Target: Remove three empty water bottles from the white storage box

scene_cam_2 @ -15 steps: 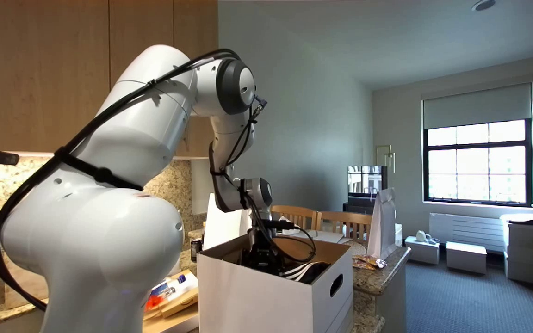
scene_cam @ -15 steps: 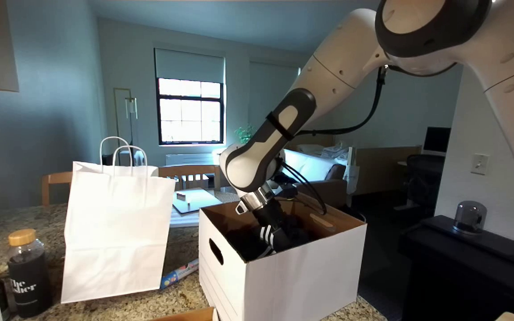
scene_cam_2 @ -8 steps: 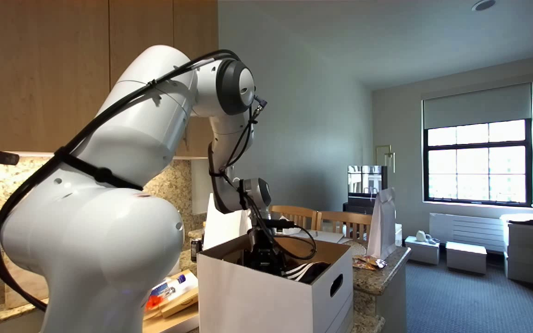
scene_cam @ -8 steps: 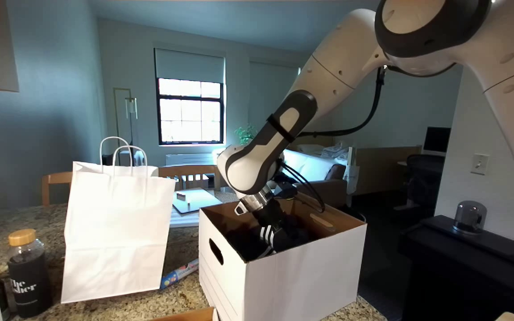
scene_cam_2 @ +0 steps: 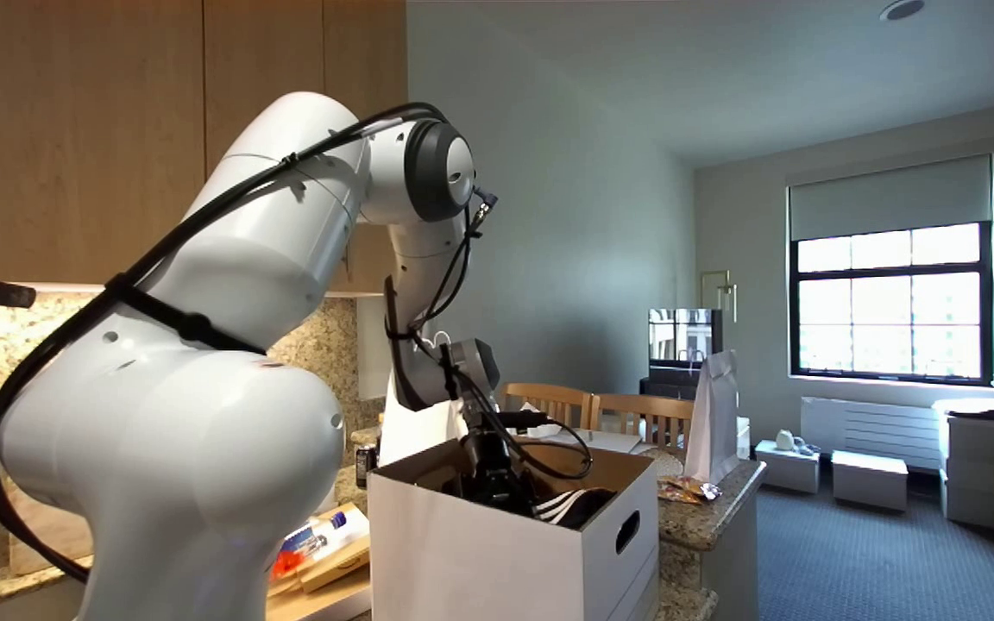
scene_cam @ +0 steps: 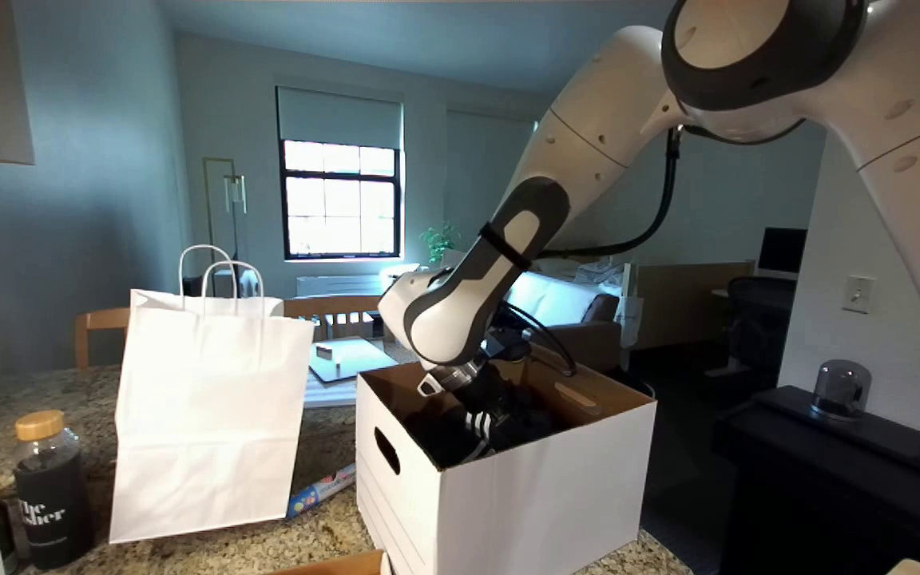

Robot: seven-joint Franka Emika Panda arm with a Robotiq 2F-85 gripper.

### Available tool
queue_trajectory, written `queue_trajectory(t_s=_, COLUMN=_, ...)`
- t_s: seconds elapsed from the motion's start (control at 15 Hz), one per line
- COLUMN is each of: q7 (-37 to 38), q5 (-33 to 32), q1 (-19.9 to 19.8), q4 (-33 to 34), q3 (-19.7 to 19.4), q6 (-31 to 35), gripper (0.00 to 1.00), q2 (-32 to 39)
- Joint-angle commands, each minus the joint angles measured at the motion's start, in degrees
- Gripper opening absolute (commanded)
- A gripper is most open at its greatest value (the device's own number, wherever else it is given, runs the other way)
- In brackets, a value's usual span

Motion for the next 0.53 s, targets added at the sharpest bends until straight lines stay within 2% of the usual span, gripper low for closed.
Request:
queue_trajectory(t_s=0.0, q7=2.1, q5=-3.4, q1=0.3, q4=-0.7, q3=-0.4, q6=1.2, gripper=1.0, q2=0.6)
queue_trajectory(t_s=0.47, q7=6.4, q5=-10.6, q1=0.8, q4=-0.6, q3=-1.3, q6=-0.1, gripper=1.0, q2=1.6)
